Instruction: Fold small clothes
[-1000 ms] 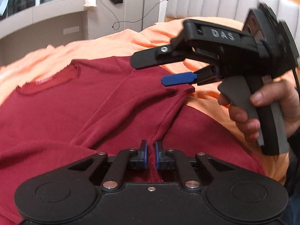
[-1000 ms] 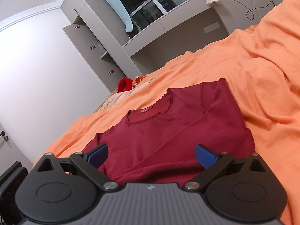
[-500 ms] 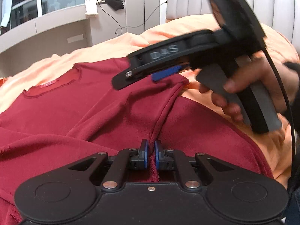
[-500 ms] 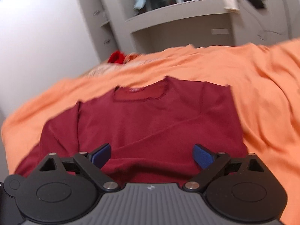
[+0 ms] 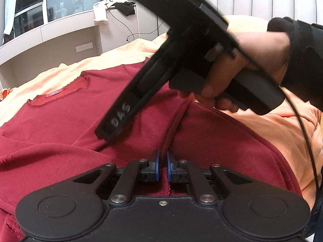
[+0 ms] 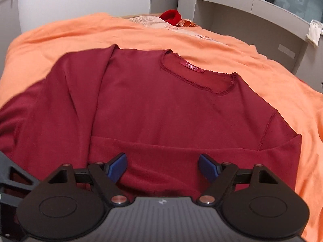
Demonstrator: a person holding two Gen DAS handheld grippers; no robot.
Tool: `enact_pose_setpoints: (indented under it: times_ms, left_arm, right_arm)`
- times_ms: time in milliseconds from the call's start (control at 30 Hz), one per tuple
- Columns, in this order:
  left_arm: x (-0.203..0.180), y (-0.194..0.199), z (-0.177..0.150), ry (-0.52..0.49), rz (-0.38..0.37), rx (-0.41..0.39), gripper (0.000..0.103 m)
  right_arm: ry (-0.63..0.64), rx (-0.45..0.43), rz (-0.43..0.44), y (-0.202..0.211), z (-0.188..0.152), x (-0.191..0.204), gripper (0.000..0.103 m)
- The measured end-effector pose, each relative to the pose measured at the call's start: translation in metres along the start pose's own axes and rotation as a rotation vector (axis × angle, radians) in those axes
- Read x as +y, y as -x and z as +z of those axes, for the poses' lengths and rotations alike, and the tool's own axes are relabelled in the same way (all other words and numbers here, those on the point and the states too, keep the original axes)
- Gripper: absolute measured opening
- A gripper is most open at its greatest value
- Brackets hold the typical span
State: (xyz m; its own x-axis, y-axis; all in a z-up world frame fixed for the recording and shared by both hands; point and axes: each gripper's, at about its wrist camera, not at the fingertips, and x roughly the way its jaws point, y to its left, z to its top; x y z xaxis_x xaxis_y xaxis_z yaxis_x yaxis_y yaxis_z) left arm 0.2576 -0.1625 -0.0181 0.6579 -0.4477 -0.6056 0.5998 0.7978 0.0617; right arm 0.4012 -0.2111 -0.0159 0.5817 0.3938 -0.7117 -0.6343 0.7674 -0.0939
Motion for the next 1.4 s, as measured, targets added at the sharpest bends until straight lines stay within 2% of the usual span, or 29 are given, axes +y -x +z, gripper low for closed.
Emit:
enact_pose_setpoints:
  times_ms: [200,367,433,600,733,833,900,1033,1200,1400]
  left_arm:
    - [-0.004,0.003,0.0,-0.004,0.006,-0.004,0.007]
    - [-0.006,0.004,-0.004,-0.014,0.007,-0.019,0.007]
    - [-0.006,0.004,-0.005,-0.014,0.009,-0.023,0.007]
    - [-0.008,0.005,-0.007,-0.015,0.018,-0.027,0.007]
    - [-0.012,0.007,-0.009,-0.023,0.032,-0.032,0.007]
    - [-0.013,0.008,-0.009,-0.023,0.036,-0.035,0.007]
    - [-0.015,0.008,-0.01,-0.026,0.038,-0.036,0.006]
    - [-0.015,0.01,-0.011,-0.027,0.036,-0.04,0.006]
    - [-0.015,0.012,-0.012,-0.032,0.031,-0.043,0.006]
    - [-0.011,0.016,-0.014,-0.036,0.013,-0.054,0.007]
  right_arm:
    - [-0.012,-0.07,-0.077,-0.014,-0.002,0.002,0.087]
    - [-0.033,-0.101,-0.094,0.0,-0.007,-0.004,0.087]
    - [-0.044,-0.107,-0.084,0.009,-0.007,-0.011,0.088]
    - [-0.074,-0.119,0.006,0.033,-0.017,-0.021,0.092]
    - [-0.04,-0.097,0.043,0.038,-0.023,-0.013,0.093]
    - [-0.013,-0.073,0.02,0.028,-0.022,-0.007,0.093]
    - [-0.002,-0.054,-0.033,0.019,-0.02,-0.004,0.093]
    - [-0.025,-0.078,-0.104,0.005,-0.018,-0.008,0.094]
    - [-0.06,-0.097,-0.106,0.005,-0.017,-0.021,0.096]
    - [-0.091,-0.118,-0.105,0.038,-0.029,-0.04,0.099]
